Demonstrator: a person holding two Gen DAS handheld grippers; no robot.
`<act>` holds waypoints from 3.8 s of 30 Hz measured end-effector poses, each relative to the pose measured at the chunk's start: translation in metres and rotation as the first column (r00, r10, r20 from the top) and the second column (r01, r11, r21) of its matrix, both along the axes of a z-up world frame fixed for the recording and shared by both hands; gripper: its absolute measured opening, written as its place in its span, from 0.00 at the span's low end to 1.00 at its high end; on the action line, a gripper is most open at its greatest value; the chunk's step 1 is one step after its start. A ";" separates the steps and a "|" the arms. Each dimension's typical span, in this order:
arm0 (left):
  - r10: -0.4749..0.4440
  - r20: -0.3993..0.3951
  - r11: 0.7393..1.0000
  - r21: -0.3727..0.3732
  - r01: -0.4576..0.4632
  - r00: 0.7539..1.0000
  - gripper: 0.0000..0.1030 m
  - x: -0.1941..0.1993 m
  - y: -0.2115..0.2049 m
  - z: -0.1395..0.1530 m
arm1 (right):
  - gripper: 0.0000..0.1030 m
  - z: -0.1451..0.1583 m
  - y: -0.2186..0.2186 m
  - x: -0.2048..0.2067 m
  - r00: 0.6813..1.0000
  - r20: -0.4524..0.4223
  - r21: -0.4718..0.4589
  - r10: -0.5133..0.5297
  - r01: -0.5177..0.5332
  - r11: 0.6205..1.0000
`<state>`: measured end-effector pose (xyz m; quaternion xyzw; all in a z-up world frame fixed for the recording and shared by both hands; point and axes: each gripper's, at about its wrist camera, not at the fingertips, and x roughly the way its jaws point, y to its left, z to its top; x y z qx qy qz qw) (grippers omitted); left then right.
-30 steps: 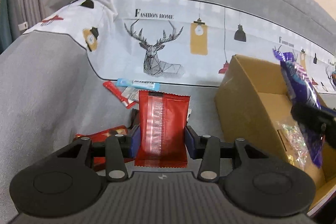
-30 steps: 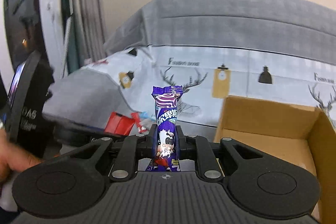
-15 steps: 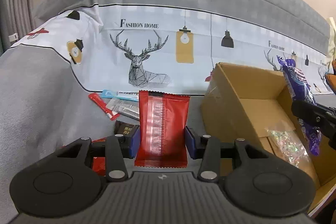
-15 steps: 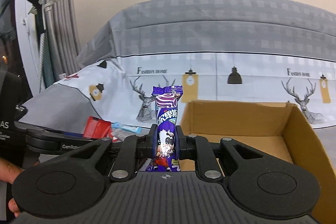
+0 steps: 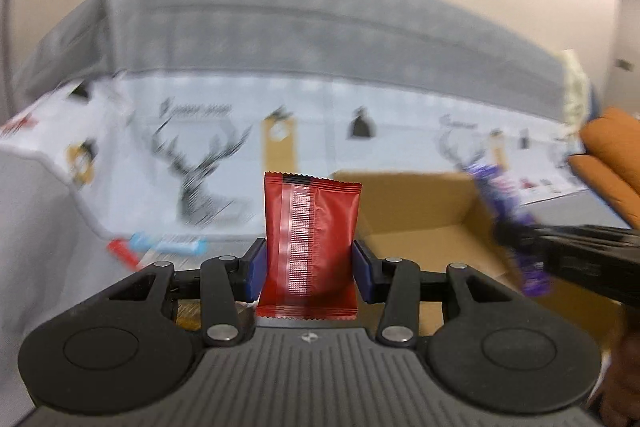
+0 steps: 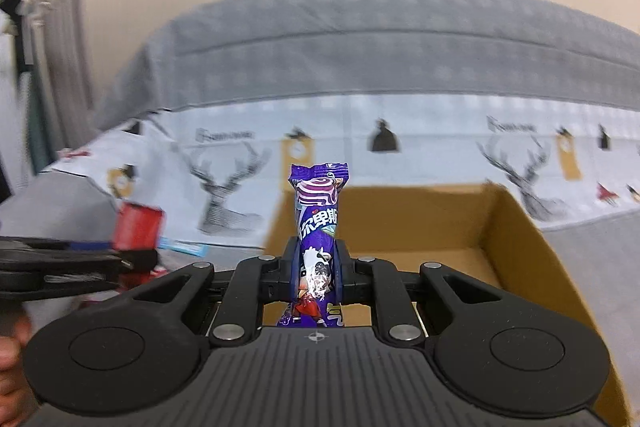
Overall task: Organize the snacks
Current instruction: 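Carry the red packet and purple bar over the cardboard box with both tools, then open both tools to drop the red packet and purple bar into the box, then grasp the red coffee pouch with the left tool while the right tool grasps the dark brown biscuit bar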
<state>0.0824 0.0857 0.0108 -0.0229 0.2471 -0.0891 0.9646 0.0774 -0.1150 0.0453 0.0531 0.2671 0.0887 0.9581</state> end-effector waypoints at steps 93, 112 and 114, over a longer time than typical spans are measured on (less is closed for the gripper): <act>0.151 -0.459 0.891 0.447 0.081 0.876 0.96 0.056 0.126 -0.125 | 0.41 -0.011 0.073 0.009 0.988 -0.047 0.018 0.144 -0.144 0.989; 0.208 -0.466 0.978 0.121 -0.171 0.860 0.82 0.070 0.162 -0.094 | 0.41 -0.016 0.101 0.004 0.955 -0.064 -0.037 0.291 -0.293 0.955; 0.159 -0.471 0.984 0.148 -0.100 0.868 0.88 0.075 0.152 -0.101 | 0.41 -0.017 0.108 -0.001 0.940 -0.068 -0.042 0.335 -0.338 0.940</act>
